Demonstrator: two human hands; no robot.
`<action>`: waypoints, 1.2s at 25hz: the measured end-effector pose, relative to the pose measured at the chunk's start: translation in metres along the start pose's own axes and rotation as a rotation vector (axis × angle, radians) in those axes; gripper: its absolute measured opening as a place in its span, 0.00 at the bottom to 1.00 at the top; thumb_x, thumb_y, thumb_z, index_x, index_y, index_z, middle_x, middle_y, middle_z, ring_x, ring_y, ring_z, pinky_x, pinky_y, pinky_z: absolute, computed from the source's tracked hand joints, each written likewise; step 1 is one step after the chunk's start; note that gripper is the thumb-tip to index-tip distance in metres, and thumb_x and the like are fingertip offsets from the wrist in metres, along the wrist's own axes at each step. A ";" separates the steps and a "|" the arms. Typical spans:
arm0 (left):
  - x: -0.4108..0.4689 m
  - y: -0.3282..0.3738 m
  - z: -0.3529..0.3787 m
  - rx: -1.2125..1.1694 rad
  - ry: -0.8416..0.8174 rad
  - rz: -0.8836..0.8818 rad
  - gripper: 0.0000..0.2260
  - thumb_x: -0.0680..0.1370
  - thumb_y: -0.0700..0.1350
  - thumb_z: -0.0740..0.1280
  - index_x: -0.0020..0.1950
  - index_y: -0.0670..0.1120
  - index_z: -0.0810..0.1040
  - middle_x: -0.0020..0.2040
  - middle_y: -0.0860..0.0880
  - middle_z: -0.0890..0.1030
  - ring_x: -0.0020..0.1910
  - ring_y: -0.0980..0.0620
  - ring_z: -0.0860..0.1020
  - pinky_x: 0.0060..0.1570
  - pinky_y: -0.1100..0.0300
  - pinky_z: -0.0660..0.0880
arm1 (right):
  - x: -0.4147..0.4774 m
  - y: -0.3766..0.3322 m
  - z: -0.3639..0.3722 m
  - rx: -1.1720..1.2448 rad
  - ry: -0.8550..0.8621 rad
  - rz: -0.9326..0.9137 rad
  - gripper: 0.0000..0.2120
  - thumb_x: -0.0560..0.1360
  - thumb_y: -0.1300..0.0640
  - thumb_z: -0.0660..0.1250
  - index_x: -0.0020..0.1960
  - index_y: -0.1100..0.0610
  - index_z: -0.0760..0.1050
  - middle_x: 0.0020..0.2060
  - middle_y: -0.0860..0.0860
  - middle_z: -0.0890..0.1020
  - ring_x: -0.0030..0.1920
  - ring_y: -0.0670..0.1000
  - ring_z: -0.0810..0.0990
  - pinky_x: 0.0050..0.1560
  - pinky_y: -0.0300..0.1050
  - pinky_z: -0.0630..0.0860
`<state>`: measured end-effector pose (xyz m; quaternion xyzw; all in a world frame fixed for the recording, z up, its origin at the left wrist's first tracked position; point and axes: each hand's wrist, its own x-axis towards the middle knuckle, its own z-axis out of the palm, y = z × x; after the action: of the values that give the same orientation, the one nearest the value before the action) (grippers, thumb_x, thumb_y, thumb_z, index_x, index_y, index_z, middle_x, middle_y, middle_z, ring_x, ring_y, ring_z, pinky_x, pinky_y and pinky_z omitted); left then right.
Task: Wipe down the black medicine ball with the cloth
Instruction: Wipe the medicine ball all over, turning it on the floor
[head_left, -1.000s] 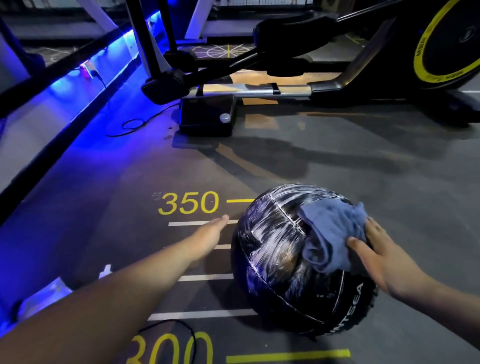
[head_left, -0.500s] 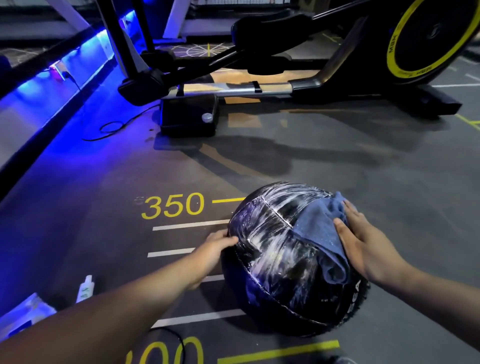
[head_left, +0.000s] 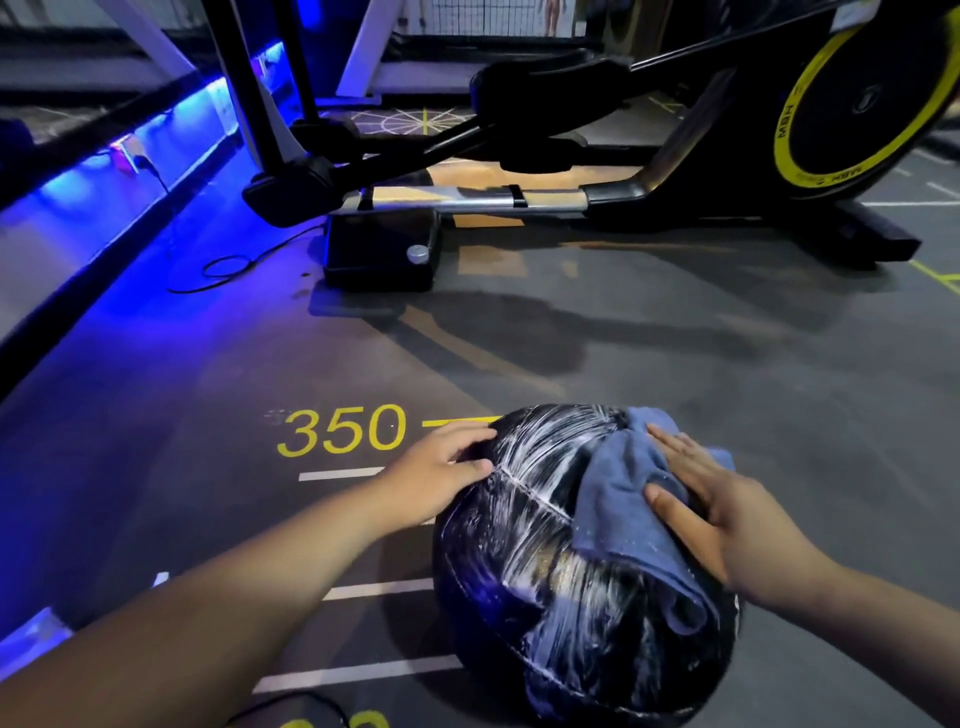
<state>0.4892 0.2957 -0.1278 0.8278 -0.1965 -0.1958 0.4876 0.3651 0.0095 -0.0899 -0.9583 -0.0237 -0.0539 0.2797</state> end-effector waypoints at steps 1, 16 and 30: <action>0.002 0.000 0.003 -0.033 -0.036 -0.041 0.18 0.81 0.39 0.65 0.71 0.44 0.72 0.71 0.52 0.71 0.71 0.56 0.67 0.73 0.62 0.59 | -0.003 0.001 0.002 -0.007 -0.013 -0.034 0.28 0.76 0.39 0.59 0.74 0.48 0.65 0.73 0.39 0.63 0.76 0.42 0.56 0.74 0.39 0.55; -0.011 -0.027 0.035 0.144 -0.070 0.112 0.21 0.84 0.48 0.57 0.77 0.57 0.58 0.78 0.60 0.55 0.78 0.60 0.51 0.74 0.67 0.46 | 0.011 0.000 -0.001 0.045 -0.092 0.157 0.26 0.77 0.41 0.61 0.73 0.46 0.65 0.74 0.43 0.62 0.77 0.46 0.54 0.77 0.47 0.51; -0.016 -0.038 0.043 0.170 -0.050 0.115 0.20 0.79 0.61 0.52 0.71 0.72 0.56 0.78 0.66 0.53 0.77 0.62 0.51 0.78 0.55 0.51 | 0.003 -0.058 0.022 -0.493 -0.286 -0.571 0.27 0.74 0.44 0.55 0.70 0.54 0.71 0.69 0.50 0.74 0.73 0.54 0.67 0.72 0.60 0.59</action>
<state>0.4584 0.2898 -0.1781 0.8484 -0.2719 -0.1705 0.4209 0.3652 0.0703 -0.0776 -0.9494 -0.3140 0.0005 0.0089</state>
